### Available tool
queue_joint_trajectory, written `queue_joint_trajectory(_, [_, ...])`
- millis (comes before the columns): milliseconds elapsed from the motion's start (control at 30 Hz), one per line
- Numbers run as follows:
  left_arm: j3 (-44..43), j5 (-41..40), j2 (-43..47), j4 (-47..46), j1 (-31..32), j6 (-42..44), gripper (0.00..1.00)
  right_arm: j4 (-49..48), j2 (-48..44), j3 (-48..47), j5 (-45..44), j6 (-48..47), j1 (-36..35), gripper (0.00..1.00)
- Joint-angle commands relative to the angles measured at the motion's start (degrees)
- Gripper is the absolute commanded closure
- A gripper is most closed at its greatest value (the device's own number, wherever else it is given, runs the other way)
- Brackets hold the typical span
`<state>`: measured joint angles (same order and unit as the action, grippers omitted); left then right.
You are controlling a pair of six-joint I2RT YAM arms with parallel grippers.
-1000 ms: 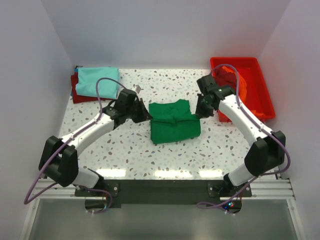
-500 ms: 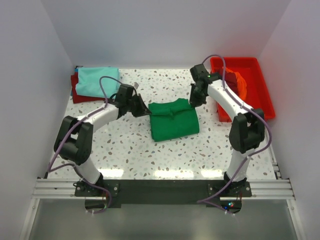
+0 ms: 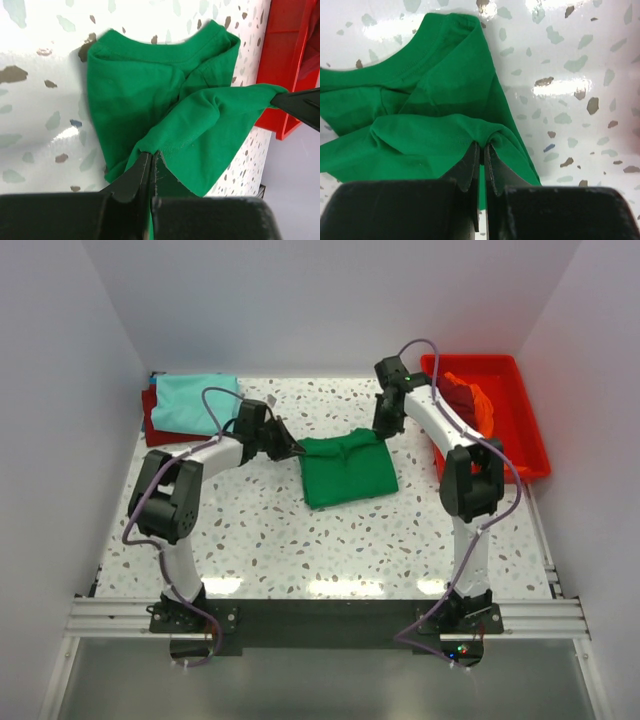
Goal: Fold and stack the t-shirts
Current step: Fold the tshirt, then neatly place the folded tshirt to the corner
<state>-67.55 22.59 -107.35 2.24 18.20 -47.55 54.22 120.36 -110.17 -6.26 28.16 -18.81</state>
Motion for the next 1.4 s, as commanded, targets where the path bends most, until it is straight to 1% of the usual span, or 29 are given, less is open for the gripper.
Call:
queue_joint_trajectory(0, [-2.85, 0.44, -1.81, -6.19, -1.23, -2.02, 1.00, -1.56, 3.39, -3.73, 1.25, -0.74, 0.70, 1.00])
queue_joint_trajectory(67, [-3.11, -1.23, -2.77, -7.51, -1.67, -3.16, 1.00, -2.80, 4.79, -5.49, 1.95, -0.83, 1.14, 1.00])
queue_joint_trajectory(100, [-3.72, -1.67, -3.12, -8.64, -2.11, -3.95, 0.88, -2.89, 6.72, -6.45, 3.26, -0.92, 1.32, 1.00])
queue_joint_trajectory(133, [-4.17, -2.89, -3.65, -9.00, -2.29, -4.04, 0.72, -2.98, 7.69, -9.07, 4.14, -1.09, 1.67, 0.93])
queue_joint_trajectory(167, [-4.87, -3.95, -3.74, -8.66, -2.37, -3.87, 0.56, -2.63, 8.66, -10.66, 4.85, -1.27, 1.84, 0.81])
queue_joint_trajectory(200, [-6.44, -6.31, -3.48, -8.05, -2.38, -3.34, 0.35, -2.19, 10.06, -14.07, 5.73, -1.53, 2.19, 0.56])
queue_joint_trajectory(267, [-7.77, -8.17, -2.96, -6.99, -2.38, -2.29, 0.28, -1.39, 10.60, -16.73, 6.09, -2.40, 2.28, 0.42])
queue_joint_trajectory(300, [-8.21, -9.05, -2.17, -6.90, -2.38, -1.24, 0.24, -1.48, 10.17, -17.88, 6.17, -2.67, 2.37, 0.33])
queue_joint_trajectory(367, [-7.95, -9.23, -1.29, -6.38, -2.38, -0.01, 0.21, -2.01, 9.11, -17.80, 6.09, -3.55, 2.29, 0.30])
queue_joint_trajectory(467, [-6.81, -9.06, 0.38, -4.71, -1.94, 2.63, 0.21, -4.46, 4.73, -13.24, 6.17, -3.73, 2.28, 0.30])
queue_joint_trajectory(600, [-1.02, -8.88, 3.89, -4.35, -0.71, 5.71, 0.20, -8.94, -1.87, -1.66, 8.37, -3.29, 2.37, 0.31])
queue_joint_trajectory(633, [0.04, -8.62, 4.43, -4.44, -0.44, 6.06, 0.20, -10.26, -3.18, 0.03, 10.20, -3.20, 2.29, 0.31])
queue_joint_trajectory(767, [7.14, -6.86, 7.15, -8.20, 1.31, 6.07, 0.20, -12.55, -9.16, 7.85, 14.16, -2.50, 2.02, 0.33])
queue_joint_trajectory(900, [11.37, -5.45, 8.38, -10.85, 2.46, 5.54, 0.20, -13.70, -12.24, 15.66, 16.80, -2.59, 1.58, 0.33])
queue_joint_trajectory(1067, [16.91, -3.34, 9.18, -16.28, 2.72, 3.61, 0.20, -16.42, -13.22, 21.66, 20.15, -1.80, 1.32, 0.34])
queue_joint_trajectory(1200, [18.42, 1.39, 6.64, -20.95, 2.72, 1.33, 0.19, -17.92, -12.25, 24.91, 20.85, -1.27, 1.32, 0.34])
queue_joint_trajectory(1267, [18.94, 2.46, 5.14, -23.58, 2.90, 0.62, 0.19, -18.53, -11.11, 25.61, 20.68, -1.36, 1.40, 0.34])
queue_joint_trajectory(1367, [17.90, 2.55, 3.73, -23.51, 3.25, 1.49, 0.17, -18.71, -9.62, 26.06, 20.59, -1.79, 1.32, 0.34])
